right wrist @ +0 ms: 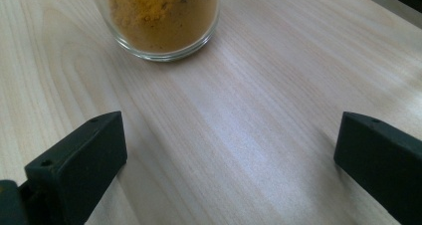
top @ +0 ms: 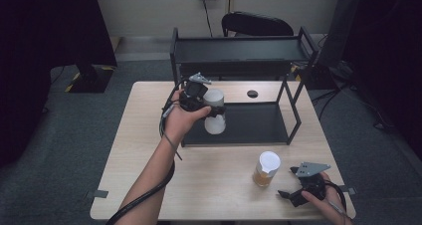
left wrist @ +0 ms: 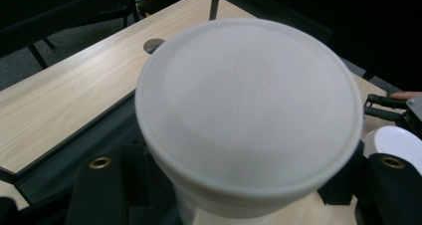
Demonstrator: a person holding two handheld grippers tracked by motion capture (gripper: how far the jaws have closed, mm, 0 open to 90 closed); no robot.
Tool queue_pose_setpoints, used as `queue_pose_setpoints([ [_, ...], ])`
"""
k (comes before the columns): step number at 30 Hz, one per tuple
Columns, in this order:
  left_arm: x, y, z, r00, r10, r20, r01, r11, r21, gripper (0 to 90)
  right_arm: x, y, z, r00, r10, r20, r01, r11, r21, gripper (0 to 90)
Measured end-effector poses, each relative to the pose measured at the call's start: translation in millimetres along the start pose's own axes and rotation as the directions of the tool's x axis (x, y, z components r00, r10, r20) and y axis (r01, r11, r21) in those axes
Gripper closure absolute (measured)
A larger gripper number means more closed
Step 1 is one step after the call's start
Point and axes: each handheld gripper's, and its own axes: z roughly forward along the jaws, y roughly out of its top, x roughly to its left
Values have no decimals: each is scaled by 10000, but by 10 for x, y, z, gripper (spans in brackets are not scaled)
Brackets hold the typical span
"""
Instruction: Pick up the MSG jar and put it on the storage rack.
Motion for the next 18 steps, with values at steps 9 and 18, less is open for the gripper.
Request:
queue_pose_setpoints([
  [9, -25, 152, -72, 9999, 70, -96, -71, 9999, -130, 347, 2, 0, 0, 10000, 8, 6, -8, 10000, 0, 0],
  [18, -53, 323, -164, 9996, 166, -226, -170, 9996, -205, 347, 3, 0, 0, 10000, 10, 10, -10, 10000, 0, 0],
])
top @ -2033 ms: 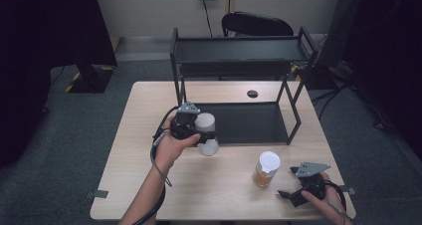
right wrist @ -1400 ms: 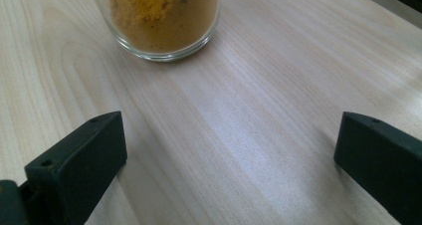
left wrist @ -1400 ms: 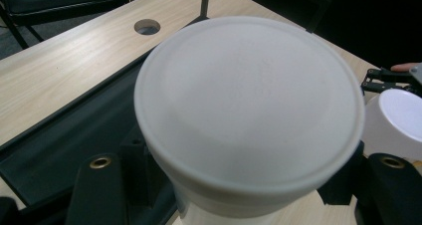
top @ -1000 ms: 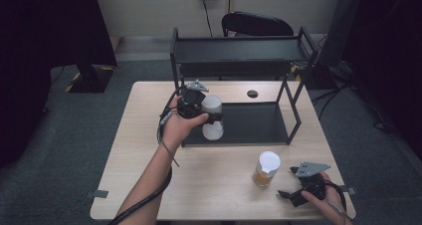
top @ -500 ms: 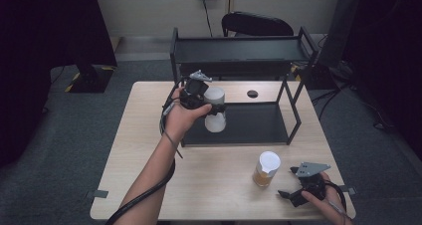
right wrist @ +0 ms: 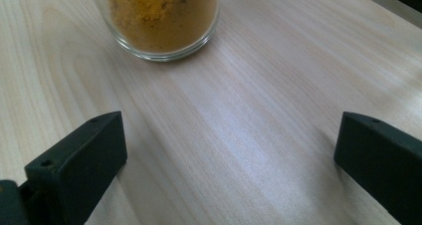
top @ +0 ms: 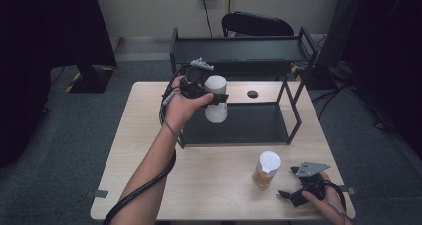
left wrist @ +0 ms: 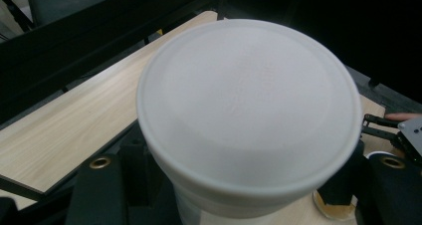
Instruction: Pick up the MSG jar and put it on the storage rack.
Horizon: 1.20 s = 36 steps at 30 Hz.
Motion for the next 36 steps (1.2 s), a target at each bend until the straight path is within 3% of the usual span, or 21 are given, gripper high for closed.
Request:
queue_pose_setpoints([
  [11, 9, 147, -85, 10000, -45, 81, 46, 9998, -182, 347, 0, 0, 0, 10000, 2, 2, -2, 10000, 0, 0],
  [36, -80, 626, -317, 9992, 384, 89, -382, 9991, -202, 346, 0, 1, -1, 10000, -4, 5, 4, 10000, 10, 0],
])
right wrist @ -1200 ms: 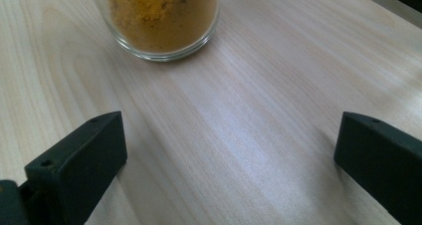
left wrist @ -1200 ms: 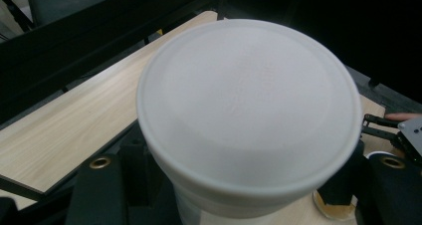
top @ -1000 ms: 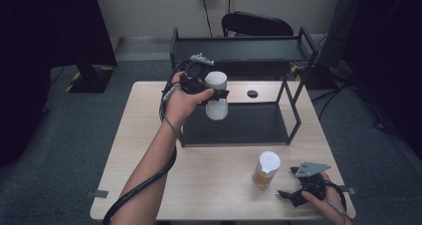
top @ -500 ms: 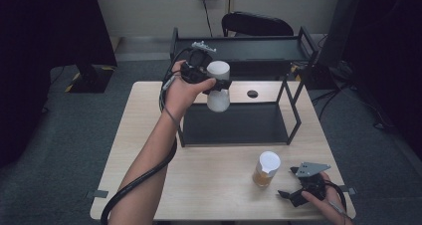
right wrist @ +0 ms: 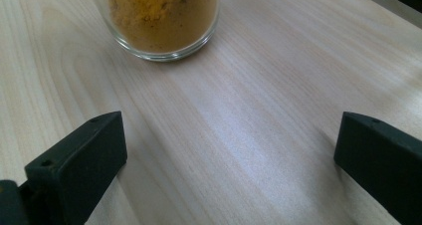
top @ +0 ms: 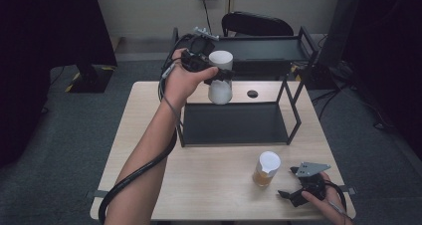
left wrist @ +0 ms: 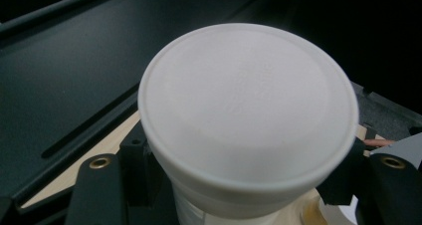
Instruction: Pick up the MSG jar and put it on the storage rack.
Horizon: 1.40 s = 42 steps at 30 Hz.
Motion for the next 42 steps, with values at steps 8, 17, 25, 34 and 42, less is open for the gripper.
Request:
queue_pose_setpoints([
  [8, -31, 176, -56, 9999, 142, 86, -141, 9999, -71, 345, -1, 1, 0, 10000, 5, -9, -5, 10000, 6, 0],
  [17, -71, 364, -118, 9995, 275, 158, -272, 9995, -166, 345, -1, 0, 0, 10000, 5, -7, -5, 10000, 3, 0],
  [25, -81, 492, -185, 9994, 297, 170, -292, 9991, -306, 344, -1, 0, 0, 10000, -1, -5, 1, 10000, 2, 0],
  [34, -72, 639, -270, 9995, 318, 21, -317, 9989, -342, 344, -1, 0, 0, 10000, -3, -4, 3, 10000, 0, 0],
  [42, -17, 752, -306, 9996, 160, -246, -169, 9991, -384, 344, -1, 0, 0, 10000, 7, -6, -7, 10000, 6, 0],
])
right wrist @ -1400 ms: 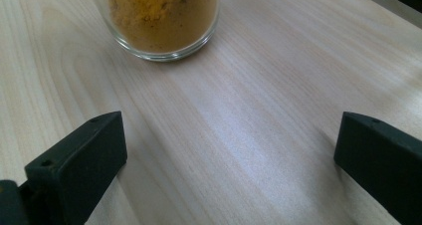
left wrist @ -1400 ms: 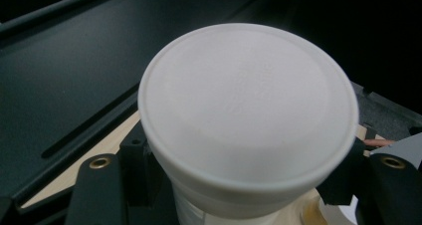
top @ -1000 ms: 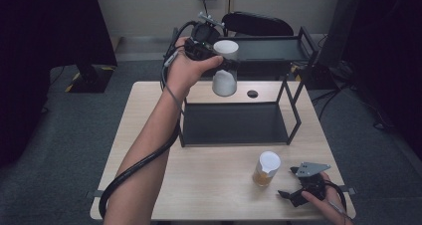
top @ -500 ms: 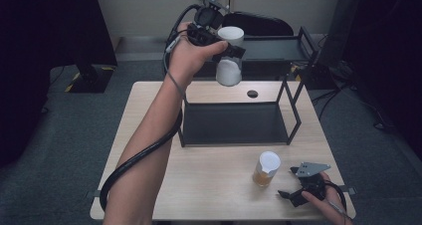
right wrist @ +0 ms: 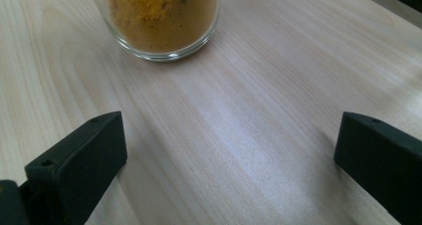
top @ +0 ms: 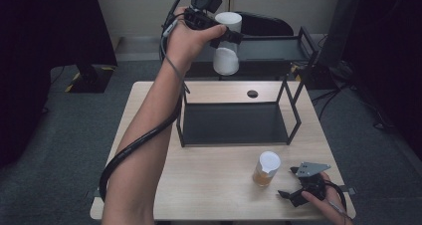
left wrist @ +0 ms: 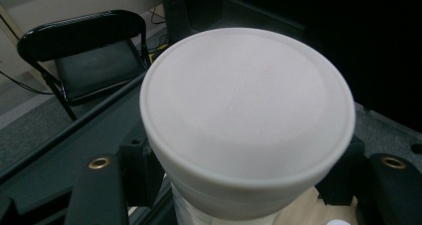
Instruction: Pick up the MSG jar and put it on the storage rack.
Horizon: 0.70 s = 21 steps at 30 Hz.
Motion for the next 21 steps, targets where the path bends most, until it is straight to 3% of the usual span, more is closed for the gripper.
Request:
queue_pose_setpoints([
  [7, 30, 134, 7, 9998, 119, -148, -119, 9999, 55, 343, 0, -1, 0, 10000, 3, 0, -3, 10000, -3, 0],
  [21, 173, 270, 114, 9987, -37, -514, 38, 10000, 6, 342, 0, -1, 0, 10000, 4, 0, -4, 10000, -3, 0],
])
